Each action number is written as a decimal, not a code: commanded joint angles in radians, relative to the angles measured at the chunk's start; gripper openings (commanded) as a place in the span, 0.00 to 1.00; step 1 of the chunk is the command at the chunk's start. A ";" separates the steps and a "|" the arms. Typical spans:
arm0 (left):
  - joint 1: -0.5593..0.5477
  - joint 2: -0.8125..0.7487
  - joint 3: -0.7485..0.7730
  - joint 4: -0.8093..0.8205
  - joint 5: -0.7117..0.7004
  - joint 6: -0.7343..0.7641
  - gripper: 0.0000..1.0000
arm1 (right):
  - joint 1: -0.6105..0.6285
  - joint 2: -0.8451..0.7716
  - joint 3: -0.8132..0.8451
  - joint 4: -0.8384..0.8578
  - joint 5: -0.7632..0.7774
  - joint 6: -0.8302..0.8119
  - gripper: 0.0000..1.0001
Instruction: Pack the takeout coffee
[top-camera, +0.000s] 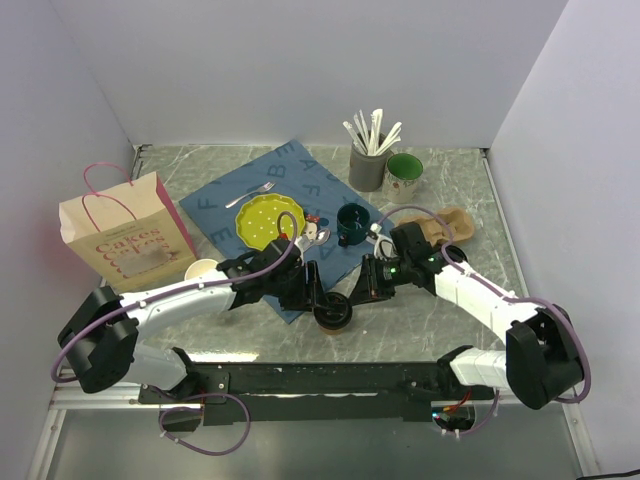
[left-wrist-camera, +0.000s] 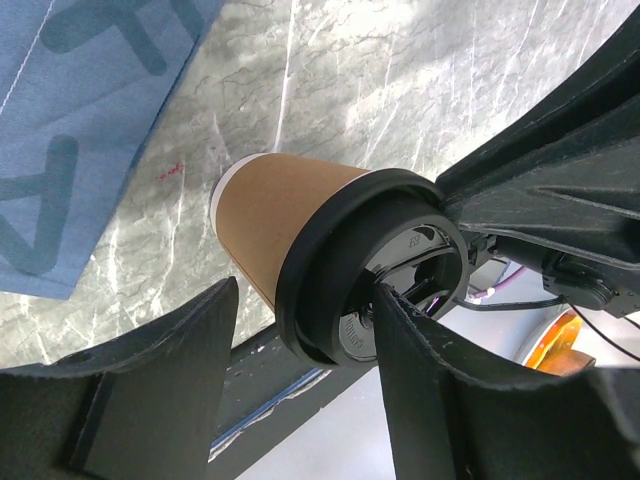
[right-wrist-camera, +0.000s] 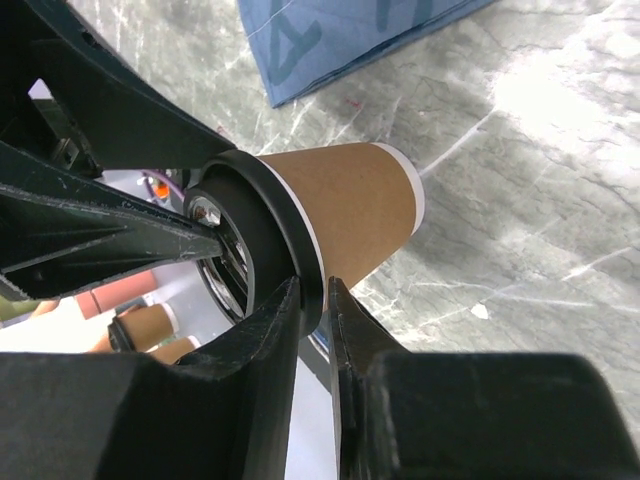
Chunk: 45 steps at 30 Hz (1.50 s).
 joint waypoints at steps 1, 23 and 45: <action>-0.014 0.049 -0.051 -0.137 -0.112 0.014 0.61 | 0.005 -0.007 0.038 -0.111 0.114 -0.033 0.26; -0.034 0.030 -0.050 -0.149 -0.115 0.009 0.62 | 0.022 -0.036 -0.006 -0.089 -0.070 -0.027 0.36; -0.038 0.049 -0.082 -0.131 -0.135 0.001 0.61 | 0.025 -0.077 -0.131 -0.074 0.149 0.010 0.27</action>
